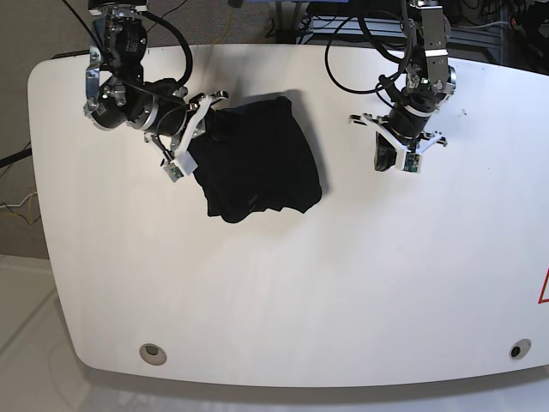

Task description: Fold the T-shirt properly

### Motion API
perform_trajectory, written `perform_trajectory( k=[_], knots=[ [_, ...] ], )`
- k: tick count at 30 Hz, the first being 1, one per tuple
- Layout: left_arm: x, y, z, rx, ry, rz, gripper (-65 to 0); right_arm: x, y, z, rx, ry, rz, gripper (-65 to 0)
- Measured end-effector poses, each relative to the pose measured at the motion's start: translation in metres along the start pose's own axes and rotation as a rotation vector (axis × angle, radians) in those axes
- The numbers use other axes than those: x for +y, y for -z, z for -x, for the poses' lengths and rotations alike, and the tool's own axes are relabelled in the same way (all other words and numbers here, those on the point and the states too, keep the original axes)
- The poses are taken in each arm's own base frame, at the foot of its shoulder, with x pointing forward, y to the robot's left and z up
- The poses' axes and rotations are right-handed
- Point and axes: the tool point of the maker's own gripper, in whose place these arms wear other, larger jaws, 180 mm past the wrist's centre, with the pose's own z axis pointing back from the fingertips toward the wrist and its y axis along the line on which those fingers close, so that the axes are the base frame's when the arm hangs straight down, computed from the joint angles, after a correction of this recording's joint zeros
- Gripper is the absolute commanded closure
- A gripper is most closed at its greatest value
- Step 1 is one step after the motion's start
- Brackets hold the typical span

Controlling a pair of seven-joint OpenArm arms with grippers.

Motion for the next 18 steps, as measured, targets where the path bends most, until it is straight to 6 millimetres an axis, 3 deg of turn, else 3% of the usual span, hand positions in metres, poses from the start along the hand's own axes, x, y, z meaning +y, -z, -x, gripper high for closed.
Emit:
perform_trajectory(
  k=[6,11,18],
  knots=[
    [0.024,-0.006,0.001,-0.001,-0.015,-0.058,-0.3,-0.010,0.013,0.010,0.041,-0.004,0.098,0.0],
    [0.044,-0.015,0.002,-0.004,-0.013,-0.077,-0.3,-0.012,0.020,0.007,0.049,-0.017,0.143,0.0],
    [0.056,-0.021,0.001,-0.009,-0.007,-0.085,-0.3,-0.004,0.058,0.003,0.125,-0.072,0.101,0.0]
  ],
)
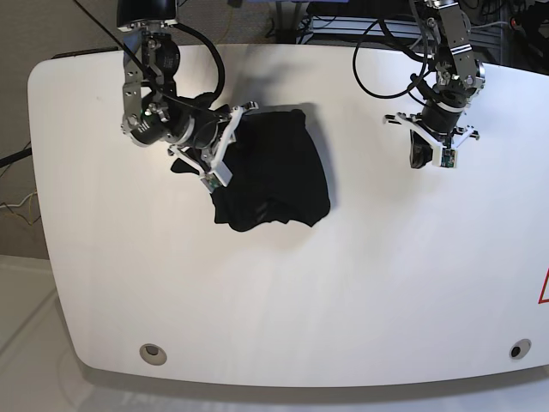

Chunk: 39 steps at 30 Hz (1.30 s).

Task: Fold the T-shirt properly
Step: 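Push the folded bundle with the right gripper toward the table center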

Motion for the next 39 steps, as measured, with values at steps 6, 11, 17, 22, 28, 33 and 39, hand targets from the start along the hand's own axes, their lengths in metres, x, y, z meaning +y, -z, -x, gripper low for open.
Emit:
perform_trajectory(
  k=[6,11,17,22,28,33,39],
  knots=[
    [0.007,-0.002,-0.003,-0.011,-0.007,-0.014,-0.3,0.003,0.021,-0.012,-0.051,0.040,-0.047,0.0],
    [0.009,-0.003,-0.001,-0.006,-0.008,-0.021,-0.3,0.001,0.032,-0.023,-0.062,0.050,-0.060,0.0],
    [0.008,-0.003,0.000,-0.002,-0.007,-0.017,-0.3,0.000,0.047,-0.044,-0.076,0.021,-0.052,0.0],
    [0.008,-0.003,0.000,-0.003,-0.007,-0.018,-0.3,0.000,0.055,-0.056,-0.089,0.039,-0.062,0.0],
    [0.008,-0.003,0.000,-0.002,-0.007,-0.017,-0.3,-0.001,0.063,-0.070,-0.091,0.052,-0.077,0.0],
    [0.008,-0.003,0.001,-0.001,-0.006,-0.019,-0.3,-0.002,0.066,-0.082,-0.111,0.054,-0.073,0.0],
    [0.008,-0.003,0.001,-0.001,-0.005,-0.018,-0.3,-0.005,0.066,-0.089,-0.150,0.055,-0.065,0.0]
  ],
)
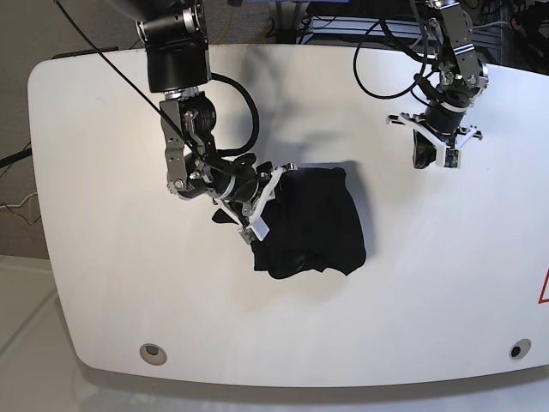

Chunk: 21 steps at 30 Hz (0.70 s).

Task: Fold the T-shirt properly
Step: 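Push the folded bundle with the right gripper toward the table center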

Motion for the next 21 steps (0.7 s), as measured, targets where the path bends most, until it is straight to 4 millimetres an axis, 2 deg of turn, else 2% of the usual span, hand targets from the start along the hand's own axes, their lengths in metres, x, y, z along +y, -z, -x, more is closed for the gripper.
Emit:
perform_trajectory(
  k=[4,10,15,21],
  knots=[
    [0.001,-0.002,-0.003,-0.007,0.007,-0.006,-0.3,0.000,-0.001,-0.002,-0.002,-0.002,0.003,0.0],
    [0.022,-0.020,-0.032,-0.086,0.028,-0.077,-0.3,0.001,-0.007,-0.006,-0.017,-0.019,0.017,0.0],
    [0.029,-0.028,-0.048,-0.125,0.054,-0.103,-0.3,-0.002,-0.024,-0.015,-0.051,-0.071,0.059,0.0],
    [0.025,-0.032,-0.057,-0.147,0.069,-0.095,-0.3,0.002,-0.058,-0.042,-0.145,-0.123,0.098,0.0]
  ],
)
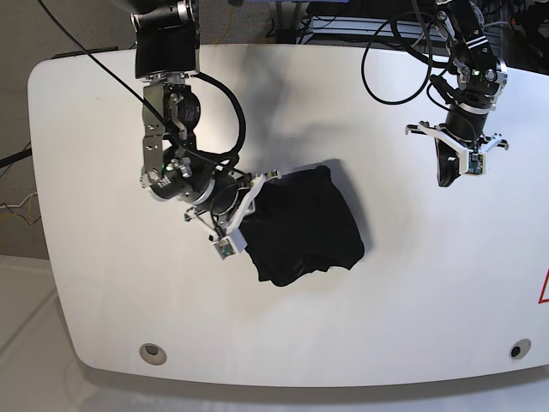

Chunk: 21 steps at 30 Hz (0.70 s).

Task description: Fold the T-shirt properly

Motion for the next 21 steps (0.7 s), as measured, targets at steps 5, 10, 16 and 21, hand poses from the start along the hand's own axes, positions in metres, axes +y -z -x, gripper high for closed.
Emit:
perform_trajectory(
  k=[5,10,16,21],
  knots=[
    [0.017,-0.012,0.003,0.011,0.008,-0.056,-0.3,-0.018,-0.039,-0.024,-0.127,0.013,0.082,0.0],
    [0.022,-0.023,0.004,0.016,0.018,-0.071,-0.1,-0.047,-0.083,-0.026,-0.190,-0.001,0.205,0.0],
    [0.030,-0.043,0.009,0.019,0.019,-0.082,-0.1,-0.101,-0.128,0.003,-0.165,0.043,0.372,0.0],
    [0.059,-0.067,0.023,0.054,0.015,-0.155,-0.1,-0.145,-0.173,0.041,-0.132,0.090,0.526,0.0]
  ],
)
